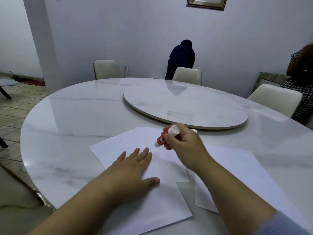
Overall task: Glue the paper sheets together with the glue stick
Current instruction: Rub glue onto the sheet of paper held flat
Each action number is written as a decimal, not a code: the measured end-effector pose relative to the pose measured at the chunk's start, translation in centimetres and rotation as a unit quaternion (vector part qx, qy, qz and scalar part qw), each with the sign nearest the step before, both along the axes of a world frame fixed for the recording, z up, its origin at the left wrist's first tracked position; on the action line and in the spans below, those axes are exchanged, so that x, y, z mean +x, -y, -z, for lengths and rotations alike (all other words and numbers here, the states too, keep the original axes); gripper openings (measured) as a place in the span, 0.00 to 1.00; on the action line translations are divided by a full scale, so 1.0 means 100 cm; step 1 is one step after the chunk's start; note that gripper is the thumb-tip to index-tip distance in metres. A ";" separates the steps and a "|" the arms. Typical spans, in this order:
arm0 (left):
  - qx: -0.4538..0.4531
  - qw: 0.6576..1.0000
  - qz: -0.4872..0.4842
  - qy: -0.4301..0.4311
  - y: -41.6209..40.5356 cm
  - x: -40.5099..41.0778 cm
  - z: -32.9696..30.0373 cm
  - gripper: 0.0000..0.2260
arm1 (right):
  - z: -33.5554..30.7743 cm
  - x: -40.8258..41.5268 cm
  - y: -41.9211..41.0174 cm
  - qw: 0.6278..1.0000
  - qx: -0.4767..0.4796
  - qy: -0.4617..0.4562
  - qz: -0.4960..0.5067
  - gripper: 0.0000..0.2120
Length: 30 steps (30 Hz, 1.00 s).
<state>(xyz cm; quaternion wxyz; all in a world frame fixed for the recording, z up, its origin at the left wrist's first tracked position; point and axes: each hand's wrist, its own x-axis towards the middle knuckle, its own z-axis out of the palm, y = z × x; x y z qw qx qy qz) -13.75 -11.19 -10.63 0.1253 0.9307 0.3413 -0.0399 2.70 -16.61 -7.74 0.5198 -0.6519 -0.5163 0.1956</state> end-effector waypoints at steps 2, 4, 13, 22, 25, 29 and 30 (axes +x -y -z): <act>0.000 1.000 0.008 0.001 -0.001 0.000 -0.001 0.30 | 0.007 -0.004 -0.006 0.999 -0.023 0.041 -0.020 0.03; -0.014 1.000 0.012 -0.002 -0.004 -0.001 -0.002 0.26 | 0.008 -0.006 -0.003 0.997 -0.032 0.069 -0.025 0.03; -0.021 1.000 0.013 -0.013 -0.012 -0.002 -0.003 0.26 | -0.012 -0.008 0.079 0.984 -0.072 0.072 -0.147 0.07; 0.181 0.969 -0.156 -0.063 0.010 -0.008 -0.016 0.24 | -0.026 0.045 0.096 0.934 0.154 -0.293 -0.138 0.22; 0.134 0.983 -0.126 0.011 0.011 -0.013 -0.014 0.30 | -0.038 0.076 0.077 0.895 0.210 -0.391 -0.033 0.25; -0.019 0.998 -0.049 0.040 0.013 -0.019 -0.016 0.38 | -0.029 0.098 0.033 0.956 0.133 -0.235 0.118 0.19; -0.007 0.998 -0.058 0.037 0.016 -0.017 -0.013 0.39 | -0.024 0.102 0.021 0.965 0.106 -0.185 0.156 0.17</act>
